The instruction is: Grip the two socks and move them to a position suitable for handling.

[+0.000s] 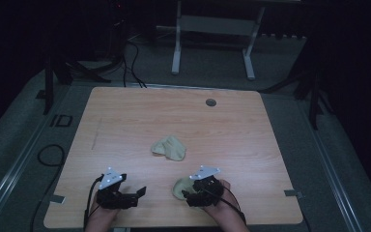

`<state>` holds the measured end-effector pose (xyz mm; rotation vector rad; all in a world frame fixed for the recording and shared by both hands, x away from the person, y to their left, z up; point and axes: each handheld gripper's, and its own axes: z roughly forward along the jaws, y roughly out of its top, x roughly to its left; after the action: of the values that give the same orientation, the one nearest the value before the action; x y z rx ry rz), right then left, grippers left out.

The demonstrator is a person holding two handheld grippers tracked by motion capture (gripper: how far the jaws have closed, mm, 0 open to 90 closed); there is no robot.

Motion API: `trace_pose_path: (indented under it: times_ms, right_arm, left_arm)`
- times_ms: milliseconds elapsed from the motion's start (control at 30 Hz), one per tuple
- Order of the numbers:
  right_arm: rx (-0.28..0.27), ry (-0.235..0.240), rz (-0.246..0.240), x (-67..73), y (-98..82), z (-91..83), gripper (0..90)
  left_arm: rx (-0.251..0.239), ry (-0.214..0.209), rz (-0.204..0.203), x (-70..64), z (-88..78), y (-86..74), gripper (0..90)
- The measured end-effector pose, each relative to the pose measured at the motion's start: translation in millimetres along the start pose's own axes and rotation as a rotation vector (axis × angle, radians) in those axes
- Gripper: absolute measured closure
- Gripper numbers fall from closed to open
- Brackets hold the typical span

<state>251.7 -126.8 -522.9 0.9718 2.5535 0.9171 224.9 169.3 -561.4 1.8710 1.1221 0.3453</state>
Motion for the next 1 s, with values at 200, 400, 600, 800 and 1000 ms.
trace_pose_path:
  times_ms: [200,400,600,800,1000]
  right_arm:
    - [-0.017,-0.005,0.007,-1.4,-4.7,-16.4,39.2]
    - [0.025,0.015,-0.009,-1.2,-15.3,-12.5,53.5]
    - [0.057,0.029,-0.048,6.8,-20.4,-5.1,56.8]
    - [0.063,0.029,-0.061,14.9,-23.0,0.5,52.7]
    - [0.099,0.048,-0.072,17.8,-27.1,8.9,57.5]
  left_arm:
    - [0.040,-0.015,0.121,-32.5,12.6,11.5,14.7]
    - [0.034,-0.101,0.286,-48.8,19.3,22.9,51.7]
    - [0.086,-0.111,0.458,-71.0,39.3,31.8,79.6]
    - [0.141,-0.105,0.523,-75.2,61.4,34.5,89.1]
    - [0.198,-0.095,0.536,-70.7,75.4,31.6,89.2]
